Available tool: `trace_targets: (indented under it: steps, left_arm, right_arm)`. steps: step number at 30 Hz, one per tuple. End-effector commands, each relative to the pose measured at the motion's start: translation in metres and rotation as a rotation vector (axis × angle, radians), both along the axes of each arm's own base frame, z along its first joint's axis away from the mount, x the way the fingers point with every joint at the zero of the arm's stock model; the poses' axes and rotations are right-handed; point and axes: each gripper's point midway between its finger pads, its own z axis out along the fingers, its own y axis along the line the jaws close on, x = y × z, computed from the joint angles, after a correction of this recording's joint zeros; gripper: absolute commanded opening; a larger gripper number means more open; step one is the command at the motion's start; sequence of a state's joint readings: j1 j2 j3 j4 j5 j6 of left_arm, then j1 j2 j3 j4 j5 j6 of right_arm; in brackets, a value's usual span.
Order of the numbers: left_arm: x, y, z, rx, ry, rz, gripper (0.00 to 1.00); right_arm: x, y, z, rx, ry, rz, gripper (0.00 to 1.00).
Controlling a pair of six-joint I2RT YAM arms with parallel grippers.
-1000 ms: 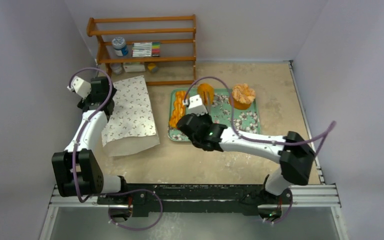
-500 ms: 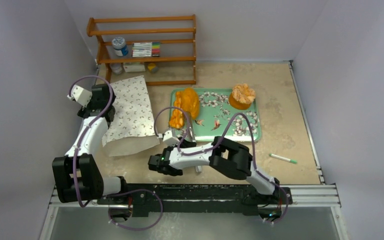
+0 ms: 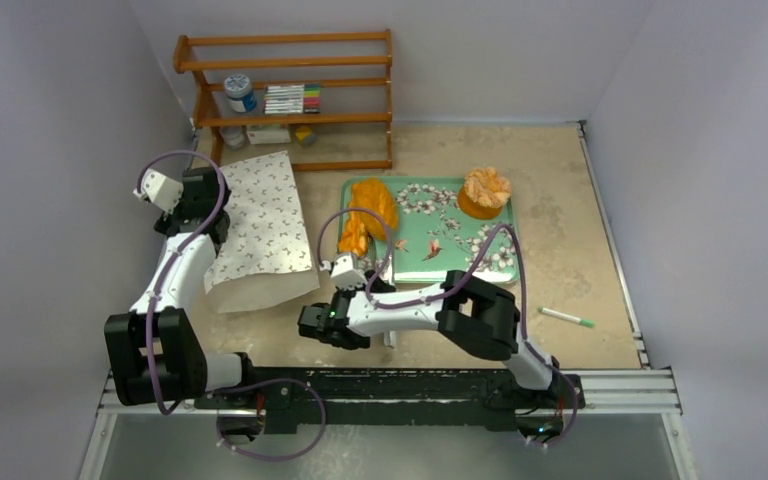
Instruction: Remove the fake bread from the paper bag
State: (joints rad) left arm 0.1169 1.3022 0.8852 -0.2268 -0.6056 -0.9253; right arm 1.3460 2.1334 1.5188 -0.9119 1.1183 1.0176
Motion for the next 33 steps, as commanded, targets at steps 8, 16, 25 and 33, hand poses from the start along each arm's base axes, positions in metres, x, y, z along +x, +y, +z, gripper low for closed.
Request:
trace_targets:
  steps: [8,16,25,33]
  left_arm:
    - [0.005,0.004,0.01,0.003,-0.043,0.015,0.92]
    - [0.007,0.006,0.012,0.013,-0.029,0.02,0.92]
    - [0.007,0.006,0.013,0.015,-0.009,0.018,0.92]
    - [0.013,0.009,0.016,0.027,0.02,0.017,0.92]
  right_arm:
    - [-0.005,-0.004,0.028,0.172,-0.005,-0.021,0.47]
    - [-0.024,-0.005,0.046,0.315,0.038,0.006,0.42]
    - [-0.055,-0.01,0.061,0.42,0.094,0.063,0.36]
    - [-0.092,-0.013,0.083,0.462,0.097,0.108,0.35]
